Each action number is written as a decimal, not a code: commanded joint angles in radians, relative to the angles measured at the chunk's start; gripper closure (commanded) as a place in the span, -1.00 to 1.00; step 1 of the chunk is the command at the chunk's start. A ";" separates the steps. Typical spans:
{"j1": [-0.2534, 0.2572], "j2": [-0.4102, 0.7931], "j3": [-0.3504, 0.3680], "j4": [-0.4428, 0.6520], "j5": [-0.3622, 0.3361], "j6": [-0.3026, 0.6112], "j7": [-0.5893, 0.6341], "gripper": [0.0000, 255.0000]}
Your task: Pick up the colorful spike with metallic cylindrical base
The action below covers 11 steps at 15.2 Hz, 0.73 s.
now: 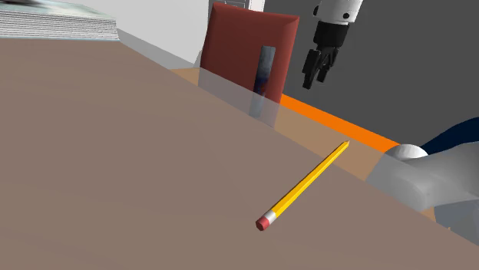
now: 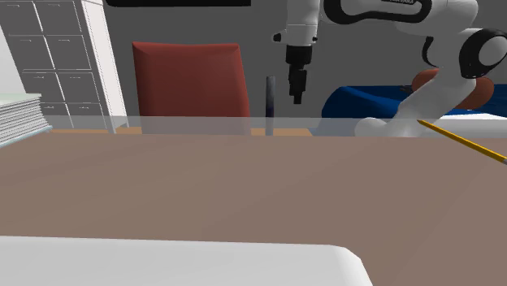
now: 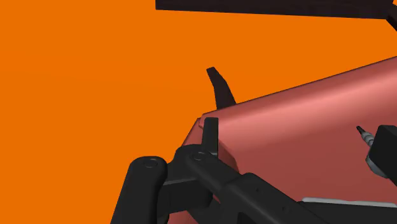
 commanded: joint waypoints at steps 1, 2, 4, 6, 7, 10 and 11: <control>0.000 0.000 0.000 0.000 0.000 0.000 0.000 -1.00; 0.028 -0.016 -0.021 -0.040 0.013 0.064 -0.058 -1.00; 0.088 -0.043 -0.066 -0.115 0.042 0.190 -0.177 -1.00; 0.153 -0.063 -0.112 -0.182 0.075 0.311 -0.300 -1.00; 0.187 -0.070 -0.136 -0.213 0.093 0.369 -0.364 -1.00; 0.300 -0.083 -0.214 -0.295 0.154 0.531 -0.565 -1.00; 0.342 -0.085 -0.242 -0.318 0.176 0.581 -0.635 -1.00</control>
